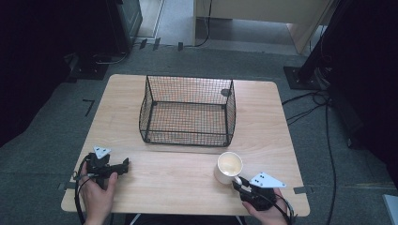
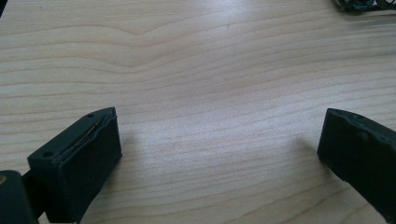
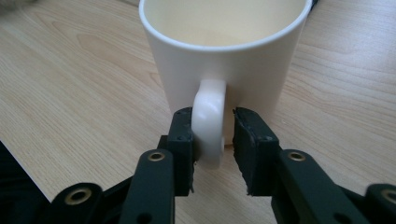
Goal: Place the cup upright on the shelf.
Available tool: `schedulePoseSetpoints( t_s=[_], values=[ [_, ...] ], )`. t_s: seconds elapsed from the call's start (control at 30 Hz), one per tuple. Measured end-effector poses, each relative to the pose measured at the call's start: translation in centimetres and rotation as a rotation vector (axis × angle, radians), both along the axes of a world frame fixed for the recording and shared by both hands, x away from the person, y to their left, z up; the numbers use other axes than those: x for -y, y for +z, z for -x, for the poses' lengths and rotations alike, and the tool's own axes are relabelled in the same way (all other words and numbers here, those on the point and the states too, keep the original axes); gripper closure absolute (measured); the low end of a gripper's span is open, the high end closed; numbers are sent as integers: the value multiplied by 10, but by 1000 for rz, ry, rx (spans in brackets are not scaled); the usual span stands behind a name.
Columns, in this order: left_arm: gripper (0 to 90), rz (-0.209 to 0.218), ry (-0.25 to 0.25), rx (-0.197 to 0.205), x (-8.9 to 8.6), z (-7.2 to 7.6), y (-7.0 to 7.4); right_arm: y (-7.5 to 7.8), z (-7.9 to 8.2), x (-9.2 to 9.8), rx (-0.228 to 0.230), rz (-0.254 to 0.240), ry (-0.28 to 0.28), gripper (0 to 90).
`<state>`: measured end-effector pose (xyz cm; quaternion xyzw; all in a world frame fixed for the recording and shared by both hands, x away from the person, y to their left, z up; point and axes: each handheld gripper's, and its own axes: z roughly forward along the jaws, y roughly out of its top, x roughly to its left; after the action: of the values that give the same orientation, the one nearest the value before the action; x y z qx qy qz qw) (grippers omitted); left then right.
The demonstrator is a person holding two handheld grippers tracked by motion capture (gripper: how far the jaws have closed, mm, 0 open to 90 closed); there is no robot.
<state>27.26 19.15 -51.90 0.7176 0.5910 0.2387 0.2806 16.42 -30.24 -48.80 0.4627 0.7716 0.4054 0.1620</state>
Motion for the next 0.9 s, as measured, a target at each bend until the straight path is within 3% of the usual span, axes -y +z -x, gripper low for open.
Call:
schedulePoseSetpoints(
  t_s=[0.3,0.47,0.73,0.9],
  values=[
    [0,0,0,0,0,0,0,-4,-2,2,-17,28,-19,775],
    [0,0,0,0,0,0,0,-2,-1,3,2,62,-16,802],
    [0,0,0,0,0,0,0,2,1,3,50,84,-15,807],
    [0,1,0,1,0,0,0,5,2,2,53,77,-10,808]
  ],
)
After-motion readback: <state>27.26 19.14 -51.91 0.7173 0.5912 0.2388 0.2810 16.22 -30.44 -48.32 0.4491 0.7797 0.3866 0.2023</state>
